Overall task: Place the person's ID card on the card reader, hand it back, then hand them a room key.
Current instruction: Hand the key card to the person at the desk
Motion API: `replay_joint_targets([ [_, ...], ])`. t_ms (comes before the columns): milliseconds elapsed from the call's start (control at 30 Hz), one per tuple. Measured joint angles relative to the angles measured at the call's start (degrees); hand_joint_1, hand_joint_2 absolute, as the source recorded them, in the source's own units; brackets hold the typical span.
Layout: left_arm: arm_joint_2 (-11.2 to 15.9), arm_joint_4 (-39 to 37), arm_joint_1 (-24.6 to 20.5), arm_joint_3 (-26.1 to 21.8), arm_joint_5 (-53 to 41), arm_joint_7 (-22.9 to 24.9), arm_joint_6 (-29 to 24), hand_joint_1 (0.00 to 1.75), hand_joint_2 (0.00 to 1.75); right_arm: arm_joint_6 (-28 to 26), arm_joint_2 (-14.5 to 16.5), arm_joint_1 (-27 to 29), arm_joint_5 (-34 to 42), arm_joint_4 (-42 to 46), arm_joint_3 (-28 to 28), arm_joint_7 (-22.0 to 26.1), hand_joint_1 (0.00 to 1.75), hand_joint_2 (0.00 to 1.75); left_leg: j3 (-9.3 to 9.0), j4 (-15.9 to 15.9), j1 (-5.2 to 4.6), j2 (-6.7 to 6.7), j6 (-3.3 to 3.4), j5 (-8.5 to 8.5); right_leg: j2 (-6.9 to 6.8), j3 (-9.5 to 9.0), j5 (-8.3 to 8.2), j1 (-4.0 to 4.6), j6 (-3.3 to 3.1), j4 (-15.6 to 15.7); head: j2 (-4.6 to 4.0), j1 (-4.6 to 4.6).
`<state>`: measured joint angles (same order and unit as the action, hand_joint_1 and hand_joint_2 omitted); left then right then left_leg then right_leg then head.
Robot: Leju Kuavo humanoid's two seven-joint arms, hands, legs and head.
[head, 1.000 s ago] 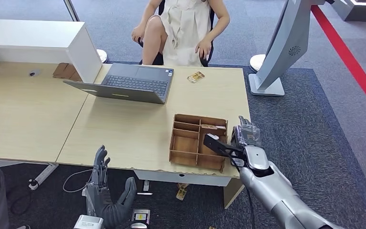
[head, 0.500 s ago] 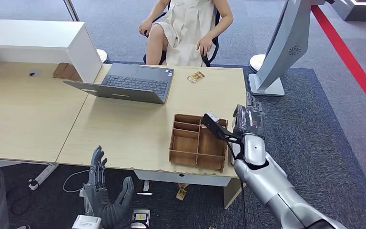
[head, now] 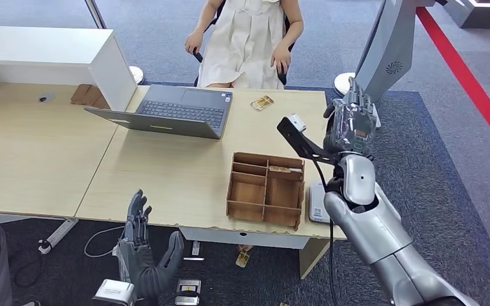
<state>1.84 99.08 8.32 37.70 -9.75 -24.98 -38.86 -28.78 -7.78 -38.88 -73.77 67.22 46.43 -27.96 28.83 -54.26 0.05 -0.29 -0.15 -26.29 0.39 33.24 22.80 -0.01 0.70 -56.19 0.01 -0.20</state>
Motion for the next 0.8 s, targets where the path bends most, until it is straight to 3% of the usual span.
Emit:
replay_joint_targets([
  [233, 0.82, -2.61, -5.07, 4.42, 4.39, -1.90, 0.02, 0.00, 1.75, 3.88, 1.57, -0.66, 4.07, 2.78, 0.84, 4.28, 1.75, 1.75, 0.03, 0.00, 0.01, -0.01, -0.01, 0.01, 0.00, 0.01, 0.00, 0.01, -0.01, -0.03, 0.00, -0.01],
  [533, 2.19, -6.33, -11.76, 11.67, 9.89, -3.06, 1.80, 0.00, 1.75, 11.13, 2.31, -4.58, 6.52, 1.16, 2.36, 4.00, 1.75, 1.75, 0.05, 0.00, 0.00, -0.02, 0.01, 0.03, 0.00, 0.01, -0.01, -0.01, 0.00, -0.02, -0.01, 0.00],
  [800, 2.28, -9.47, -15.65, 15.98, 11.45, -4.31, 4.79, 0.00, 1.75, 16.85, 2.69, -9.18, 3.92, -4.24, 4.26, 3.83, 1.75, 1.75, 0.07, 0.00, 0.00, -0.03, 0.01, 0.03, -0.01, 0.02, -0.02, -0.02, 0.00, -0.02, -0.01, 0.00],
])
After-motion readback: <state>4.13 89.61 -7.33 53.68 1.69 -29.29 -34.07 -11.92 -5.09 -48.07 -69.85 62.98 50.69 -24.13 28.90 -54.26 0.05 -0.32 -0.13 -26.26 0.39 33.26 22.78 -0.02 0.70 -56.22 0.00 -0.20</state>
